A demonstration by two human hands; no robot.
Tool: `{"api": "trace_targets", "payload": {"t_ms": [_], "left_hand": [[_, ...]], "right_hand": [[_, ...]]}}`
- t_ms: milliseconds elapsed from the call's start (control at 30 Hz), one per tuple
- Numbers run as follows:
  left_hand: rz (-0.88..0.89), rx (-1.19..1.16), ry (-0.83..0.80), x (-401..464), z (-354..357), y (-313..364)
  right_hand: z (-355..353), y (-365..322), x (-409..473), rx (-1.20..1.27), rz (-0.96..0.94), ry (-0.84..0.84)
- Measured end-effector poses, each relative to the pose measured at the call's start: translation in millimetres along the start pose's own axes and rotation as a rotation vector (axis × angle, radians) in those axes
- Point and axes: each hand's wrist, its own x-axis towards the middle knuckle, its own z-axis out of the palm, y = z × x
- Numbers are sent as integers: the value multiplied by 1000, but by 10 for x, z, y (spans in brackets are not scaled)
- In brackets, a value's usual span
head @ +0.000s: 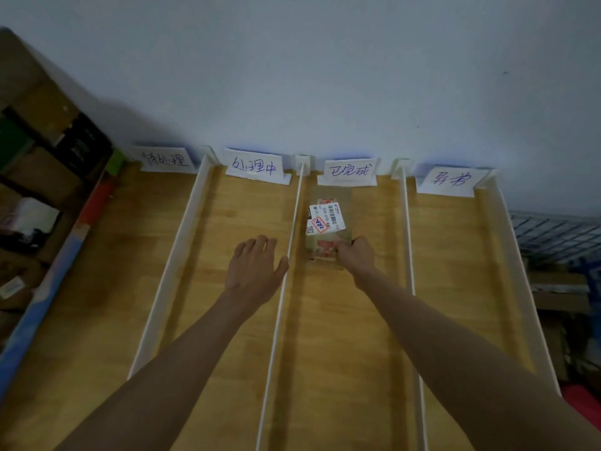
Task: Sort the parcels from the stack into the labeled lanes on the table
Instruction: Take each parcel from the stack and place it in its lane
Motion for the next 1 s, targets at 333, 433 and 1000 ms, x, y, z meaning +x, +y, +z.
{"api": "trace_targets", "payload": {"t_ms": [333,433,1000], "left_hand": [[-39,-15,-12,23,184,-158],[-53,3,-4,-59,80,-230],[-127,47,222,-1826,-1125,-1342]], "right_hand": [[179,-200,244,-48,-38,20],[81,-230,109,-107,-77,32],[257,-576,-2526,-943,-877,214]]}}
